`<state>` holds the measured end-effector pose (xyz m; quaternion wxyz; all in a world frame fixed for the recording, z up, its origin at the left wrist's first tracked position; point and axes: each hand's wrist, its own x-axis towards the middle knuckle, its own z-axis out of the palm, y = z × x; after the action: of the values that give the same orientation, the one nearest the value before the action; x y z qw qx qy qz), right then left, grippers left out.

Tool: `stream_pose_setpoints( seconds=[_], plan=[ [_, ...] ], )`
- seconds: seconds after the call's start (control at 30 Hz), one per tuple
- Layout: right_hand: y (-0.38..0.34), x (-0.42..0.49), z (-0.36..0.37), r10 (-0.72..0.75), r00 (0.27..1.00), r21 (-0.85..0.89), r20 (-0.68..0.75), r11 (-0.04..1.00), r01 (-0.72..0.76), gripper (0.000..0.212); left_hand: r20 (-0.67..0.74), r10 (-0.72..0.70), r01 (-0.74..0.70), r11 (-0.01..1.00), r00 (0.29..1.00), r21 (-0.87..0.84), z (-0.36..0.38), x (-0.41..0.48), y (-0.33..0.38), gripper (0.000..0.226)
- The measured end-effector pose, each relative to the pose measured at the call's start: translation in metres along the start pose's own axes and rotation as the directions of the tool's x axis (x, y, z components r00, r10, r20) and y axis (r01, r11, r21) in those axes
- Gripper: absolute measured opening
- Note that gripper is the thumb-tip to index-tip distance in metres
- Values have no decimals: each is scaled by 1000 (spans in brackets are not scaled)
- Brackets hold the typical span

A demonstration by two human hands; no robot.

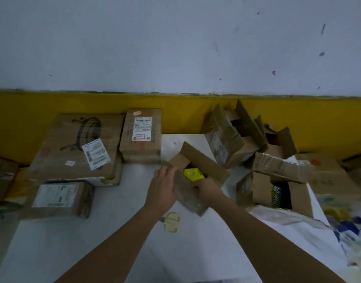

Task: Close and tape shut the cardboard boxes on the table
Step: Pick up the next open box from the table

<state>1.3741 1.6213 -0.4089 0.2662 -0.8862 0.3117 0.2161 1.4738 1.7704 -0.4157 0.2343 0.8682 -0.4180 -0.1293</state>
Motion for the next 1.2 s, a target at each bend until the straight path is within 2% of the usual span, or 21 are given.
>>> stream_pose_setpoints(
  seconds=[0.07, 0.1, 0.13, 0.2, 0.27, 0.43, 0.5, 0.53, 0.57, 0.63, 0.7, 0.77, 0.83, 0.87, 0.93, 1.0, 1.1, 1.13, 1.2],
  plan=[
    [0, -9, -10, -62, 998, -73, -13, 995, 61, 31, -7, 188, -180, 946, 982, 271, -11, 1, -7, 72],
    [-3, -16, -14, -94, 996, -113, -9, 989, 92, 30, 40, 186, -188, 922, 982, 338, -18, 3, -11, 76],
    [-6, -23, -16, -118, 993, -151, -1, 982, 116, 30, 107, 189, -216, 892, 976, 398, -21, 4, -13, 71],
    [-14, -35, -18, -151, 988, -252, -26, 958, 140, 30, 225, 115, -207, 870, 968, 448, -26, 2, -14, 40],
    [-18, -41, -17, -185, 977, -331, -106, 933, 140, 31, 246, 46, -150, 893, 968, 424, -32, -1, -14, 29],
    [-21, -41, -10, -72, 988, -375, -139, 927, 15, 23, 207, 68, -154, 887, 976, 435, -22, -4, -21, 30],
    [-22, -41, -8, -131, 980, -437, -151, 898, 53, 16, 168, 123, -186, 881, 978, 436, -14, -3, -28, 19],
    [-21, -39, -4, -195, 965, -466, -176, 880, 92, 10, 174, 144, -209, 867, 974, 453, -7, -3, -33, 22],
    [-20, -39, -1, -225, 958, -484, -176, 867, 114, 14, 185, 155, -224, 865, 970, 449, 2, -5, -41, 31],
    [-12, -34, 13, -242, 943, -480, -228, 871, 108, 35, 219, 142, -231, 857, 965, 460, 15, -8, -52, 37],
    [-2, -21, 38, -227, 942, -465, -246, 881, 91, 31, 262, 121, -229, 871, 958, 435, 28, -16, -60, 41],
    [-3, -22, 52, -242, 940, -449, -239, 886, 114, 32, 248, 192, -271, 899, 950, 344, 36, -24, -66, 42],
    [-3, -27, 58, -220, 962, -420, -160, 897, 136, 31, 196, 289, -327, 923, 937, 202, 40, -36, -71, 29],
    [1, -29, 62, -240, 965, -410, -104, 895, 178, 43, 155, 319, -342, 928, 935, 148, 43, -40, -74, 33],
    [3, -38, 65, -340, 937, -415, -78, 866, 279, 68, 131, 302, -320, 935, 944, 152, 40, -45, -76, 54],
    [-2, -44, 61, -402, 901, -490, -164, 826, 280, 71, 49, 249, -254, 955, 967, 155, 26, -48, -72, 59],
    [-24, -47, 60, -505, 805, -512, -312, 803, 305, 58, -144, 144, -134, 988, 979, 80, 4, -61, -76, 52],
    [-36, -48, 63, -541, 782, -514, -310, 787, 341, 51, -183, 73, -67, 997, 980, 41, -1, -71, -85, 47],
    [-62, -47, 76, -633, 705, -508, -322, 743, 435, 35, -182, -94, 91, 996, 979, -23, -9, -96, -111, 40]
  ],
)
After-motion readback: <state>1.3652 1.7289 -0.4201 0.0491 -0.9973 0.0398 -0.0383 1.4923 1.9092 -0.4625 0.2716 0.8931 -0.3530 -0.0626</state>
